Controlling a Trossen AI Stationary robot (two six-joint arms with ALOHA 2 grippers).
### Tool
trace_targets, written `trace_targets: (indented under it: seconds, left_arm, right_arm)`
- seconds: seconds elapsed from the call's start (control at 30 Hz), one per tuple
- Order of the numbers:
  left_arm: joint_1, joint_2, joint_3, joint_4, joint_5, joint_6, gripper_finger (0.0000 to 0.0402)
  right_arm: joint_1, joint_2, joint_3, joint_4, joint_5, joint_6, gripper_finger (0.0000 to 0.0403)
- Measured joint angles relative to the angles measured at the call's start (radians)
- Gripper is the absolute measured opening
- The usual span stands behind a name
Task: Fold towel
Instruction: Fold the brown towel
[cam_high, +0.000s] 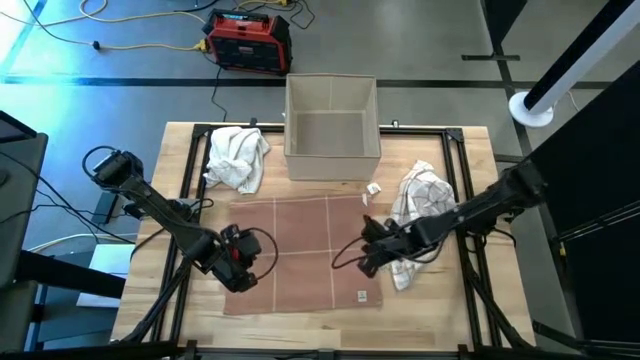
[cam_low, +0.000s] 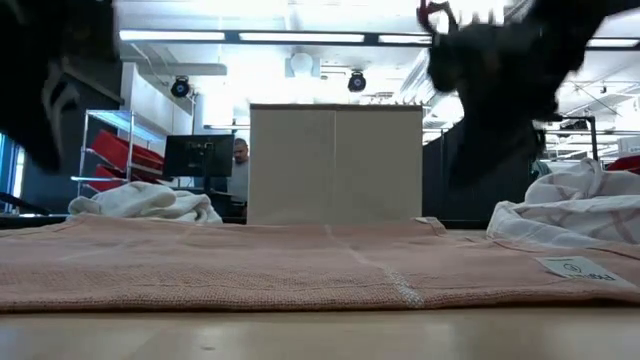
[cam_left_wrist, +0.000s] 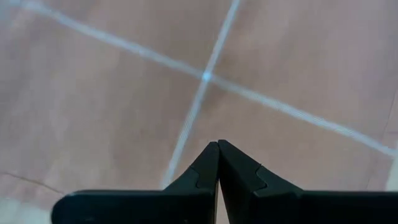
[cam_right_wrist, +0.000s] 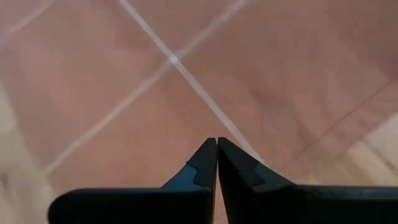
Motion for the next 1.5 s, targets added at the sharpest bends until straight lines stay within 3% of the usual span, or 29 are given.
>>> trace_targets:
  seconds: [0.2, 0.37, 0.57, 0.73, 0.9, 1.03, 1.2, 1.33, 1.5]
  left_arm:
    - [-0.016, 0.001, -0.086, 0.069, 0.055, -0.046, 0.0]
    - [-0.03, 0.001, -0.111, 0.074, 0.116, -0.086, 0.0]
    - [-0.048, 0.001, -0.103, 0.133, 0.121, -0.1, 0.0]
    - [-0.036, -0.004, -0.043, 0.095, 0.108, -0.028, 0.0]
    - [0.033, -0.109, 0.02, 0.007, 0.137, 0.157, 0.0]
    - [0.124, -0.276, 0.053, -0.083, 0.069, 0.316, 0.0]
    - [0.287, -0.488, 0.055, -0.124, 0.055, 0.511, 0.0]
    - [0.427, -0.587, 0.055, -0.126, 0.151, 0.639, 0.0]
    - [0.598, -0.594, 0.055, -0.141, 0.325, 0.743, 0.0]
  right_arm:
    - [0.046, 0.117, -0.012, 0.038, -0.08, 0.009, 0.0]
    - [0.132, 0.126, -0.01, 0.039, -0.08, 0.091, 0.0]
    - [0.218, 0.103, -0.01, 0.028, -0.085, 0.159, 0.0]
    - [0.226, -0.022, -0.011, 0.027, -0.062, 0.111, 0.0]
    - [0.165, -0.214, -0.01, 0.015, -0.056, 0.019, 0.0]
    - [0.068, -0.355, -0.004, -0.038, -0.027, 0.002, 0.0]
    - [-0.077, -0.417, 0.081, -0.208, -0.007, -0.056, 0.0]
    - [-0.168, -0.408, 0.155, -0.331, -0.042, -0.188, 0.0]
    - [-0.245, -0.406, 0.176, -0.476, -0.147, -0.345, 0.0]
